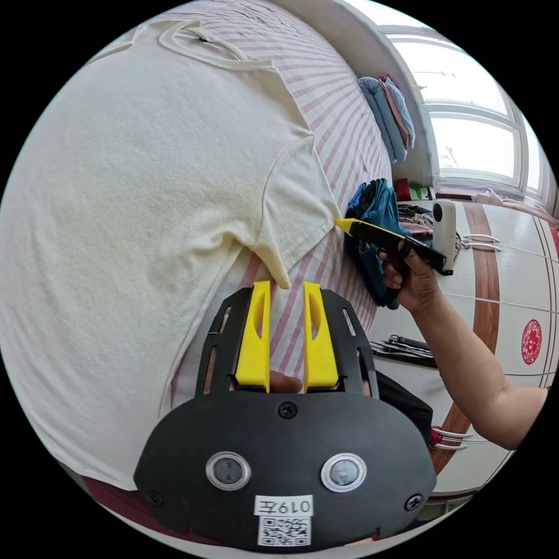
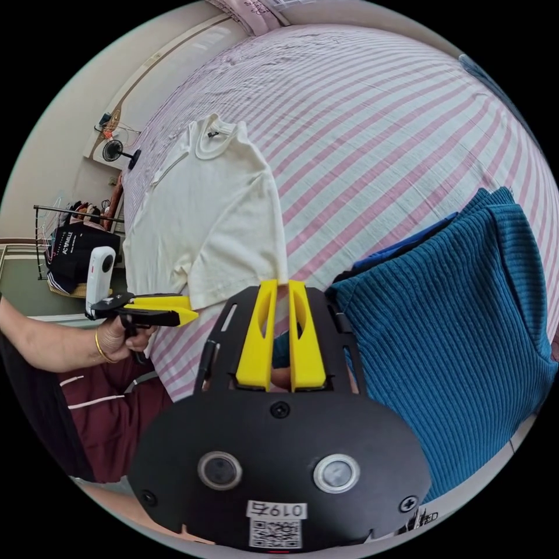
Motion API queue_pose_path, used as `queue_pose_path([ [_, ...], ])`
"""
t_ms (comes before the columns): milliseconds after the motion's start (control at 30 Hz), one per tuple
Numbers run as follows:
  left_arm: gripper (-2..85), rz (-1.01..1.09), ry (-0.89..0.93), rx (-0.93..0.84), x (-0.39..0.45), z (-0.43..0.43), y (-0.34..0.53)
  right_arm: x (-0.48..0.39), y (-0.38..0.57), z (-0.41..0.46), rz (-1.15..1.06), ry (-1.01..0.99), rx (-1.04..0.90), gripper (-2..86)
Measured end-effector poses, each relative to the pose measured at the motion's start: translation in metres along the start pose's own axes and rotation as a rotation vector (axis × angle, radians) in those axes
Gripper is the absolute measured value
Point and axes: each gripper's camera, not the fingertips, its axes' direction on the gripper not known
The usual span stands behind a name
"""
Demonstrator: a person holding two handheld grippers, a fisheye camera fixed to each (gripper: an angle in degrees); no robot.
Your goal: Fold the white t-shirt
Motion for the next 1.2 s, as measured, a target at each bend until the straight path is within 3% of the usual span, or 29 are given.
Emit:
queue_pose_path([
  [500, 1.5, -0.230, 0.183, -0.007, -0.068, -0.011, -0.053, 0.057, -0.074, -0.025, 0.066, -0.106, 0.025, -0.9],
  [700, 1.1, -0.287, 0.398, -0.060, -0.092, -0.026, -0.075, 0.068, -0.104, -0.048, 0.096, -0.193, 0.047, -0.9],
  [1000, 1.4, -0.347, 0.674, -0.092, -0.127, -0.062, -0.102, 0.066, -0.174, -0.076, 0.156, -0.389, -0.071, -0.9],
  [1200, 1.5, -0.512, 0.939, -0.041, -0.155, -0.078, -0.107, 0.056, -0.231, -0.095, 0.218, -0.578, -0.038, -0.9],
])
